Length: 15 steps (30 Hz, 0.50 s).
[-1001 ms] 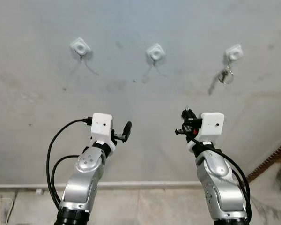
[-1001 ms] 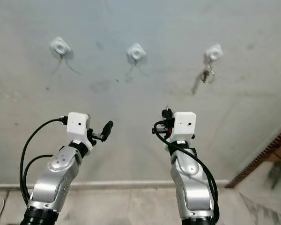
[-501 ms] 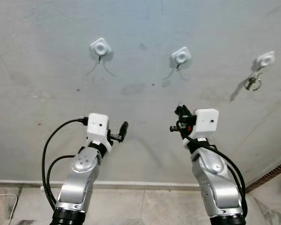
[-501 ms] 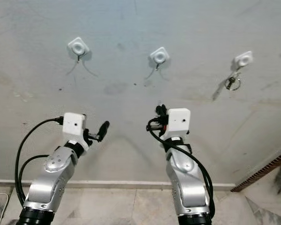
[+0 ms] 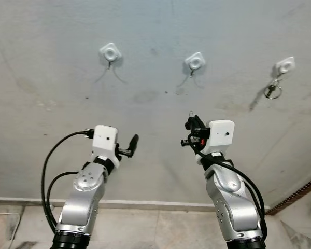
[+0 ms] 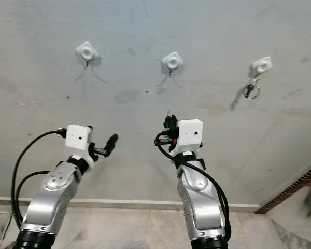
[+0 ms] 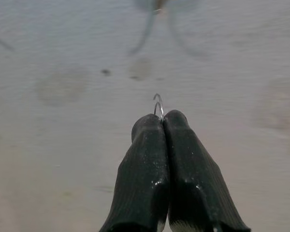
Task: Hang keys on a hook
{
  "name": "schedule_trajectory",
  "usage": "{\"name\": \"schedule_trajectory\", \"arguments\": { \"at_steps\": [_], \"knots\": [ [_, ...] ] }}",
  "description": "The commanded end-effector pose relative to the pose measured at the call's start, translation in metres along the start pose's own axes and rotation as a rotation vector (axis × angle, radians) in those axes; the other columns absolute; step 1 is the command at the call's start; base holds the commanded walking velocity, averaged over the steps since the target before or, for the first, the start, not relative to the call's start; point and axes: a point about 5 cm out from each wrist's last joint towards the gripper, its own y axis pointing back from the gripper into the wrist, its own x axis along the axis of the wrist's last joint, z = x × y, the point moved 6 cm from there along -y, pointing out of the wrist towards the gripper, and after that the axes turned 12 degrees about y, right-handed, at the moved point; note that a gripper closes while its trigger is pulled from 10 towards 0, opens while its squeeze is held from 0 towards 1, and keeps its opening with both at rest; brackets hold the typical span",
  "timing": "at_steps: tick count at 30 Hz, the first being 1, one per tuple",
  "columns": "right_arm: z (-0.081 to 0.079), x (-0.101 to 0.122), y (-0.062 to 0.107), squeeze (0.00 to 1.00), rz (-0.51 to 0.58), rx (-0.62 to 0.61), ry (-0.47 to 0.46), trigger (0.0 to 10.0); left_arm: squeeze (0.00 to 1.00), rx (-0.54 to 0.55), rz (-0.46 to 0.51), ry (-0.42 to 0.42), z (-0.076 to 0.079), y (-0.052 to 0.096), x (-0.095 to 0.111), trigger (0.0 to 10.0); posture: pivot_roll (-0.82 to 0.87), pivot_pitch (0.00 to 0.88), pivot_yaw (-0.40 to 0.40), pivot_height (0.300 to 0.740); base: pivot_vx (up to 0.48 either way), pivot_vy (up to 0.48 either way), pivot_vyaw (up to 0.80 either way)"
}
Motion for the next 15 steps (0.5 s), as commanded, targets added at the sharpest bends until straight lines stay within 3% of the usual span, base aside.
{"name": "schedule_trajectory", "arguments": {
  "at_steps": [1, 5, 15],
  "knots": [
    [0.0059, 0.0040, 0.0015, 0.00, 0.018, -0.016, 0.014, 10.0, 0.00, -0.031, 0.009, 0.006, 0.0096, -0.0004, 0.0025, 10.0, 0.16, 0.000, -0.045, 0.740, 0.000, -0.379, 0.00],
    [0.0058, 0.0035, 0.0018, 0.00, 0.016, -0.019, 0.013, 10.0, 0.00, -0.030, 0.006, 0.008, 0.0093, 0.0003, 0.0019, 10.0, 0.16, 0.000, -0.046, 0.740, 0.000, -0.369, 0.00],
    [0.0031, 0.0019, 0.0028, 0.00, 0.012, -0.009, 0.008, 10.0, 0.00, -0.007, 0.015, 0.018, 0.0042, 0.0023, 0.0035, 10.0, 0.16, 0.000, -0.045, 0.740, 0.000, 0.000, 0.00]
  ]
}}
